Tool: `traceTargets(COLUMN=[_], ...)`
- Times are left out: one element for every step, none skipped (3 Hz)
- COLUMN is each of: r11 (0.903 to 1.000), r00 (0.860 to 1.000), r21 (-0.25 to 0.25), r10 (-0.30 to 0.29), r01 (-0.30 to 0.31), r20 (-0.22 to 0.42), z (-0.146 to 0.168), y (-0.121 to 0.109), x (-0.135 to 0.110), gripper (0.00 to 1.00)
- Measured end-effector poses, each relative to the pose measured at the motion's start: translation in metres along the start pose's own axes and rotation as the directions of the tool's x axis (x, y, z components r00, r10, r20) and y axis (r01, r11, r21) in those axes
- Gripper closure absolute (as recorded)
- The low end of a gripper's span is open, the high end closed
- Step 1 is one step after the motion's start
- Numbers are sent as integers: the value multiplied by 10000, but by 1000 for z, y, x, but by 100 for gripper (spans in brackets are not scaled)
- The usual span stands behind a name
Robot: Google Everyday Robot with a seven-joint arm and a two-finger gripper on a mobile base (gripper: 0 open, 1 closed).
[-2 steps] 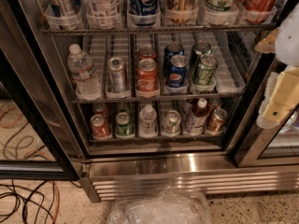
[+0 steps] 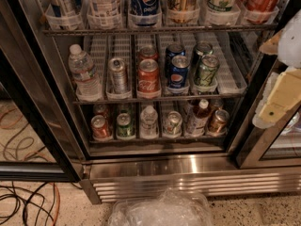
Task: Pick coke can from top shelf of fridge
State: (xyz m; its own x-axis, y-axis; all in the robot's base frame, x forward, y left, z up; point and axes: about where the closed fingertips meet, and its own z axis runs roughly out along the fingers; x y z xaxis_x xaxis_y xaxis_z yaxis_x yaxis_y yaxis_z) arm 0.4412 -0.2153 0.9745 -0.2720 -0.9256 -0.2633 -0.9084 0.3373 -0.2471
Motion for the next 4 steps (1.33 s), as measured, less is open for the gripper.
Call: traceTargets(r11=[9848,9334,8810,8738], r00=[9791,9070,8179,8044], r21=[243,381,379,678], r10=[1680,3363,4209,4100], r01=[-1719,-3567,-4716,-4816], r20=[1150,2537,3922,4300], z=[7,14,17,11], y=[-2,-7,-20,-31], x=[-5,-16,-31,-37], gripper=[0,0,0,0])
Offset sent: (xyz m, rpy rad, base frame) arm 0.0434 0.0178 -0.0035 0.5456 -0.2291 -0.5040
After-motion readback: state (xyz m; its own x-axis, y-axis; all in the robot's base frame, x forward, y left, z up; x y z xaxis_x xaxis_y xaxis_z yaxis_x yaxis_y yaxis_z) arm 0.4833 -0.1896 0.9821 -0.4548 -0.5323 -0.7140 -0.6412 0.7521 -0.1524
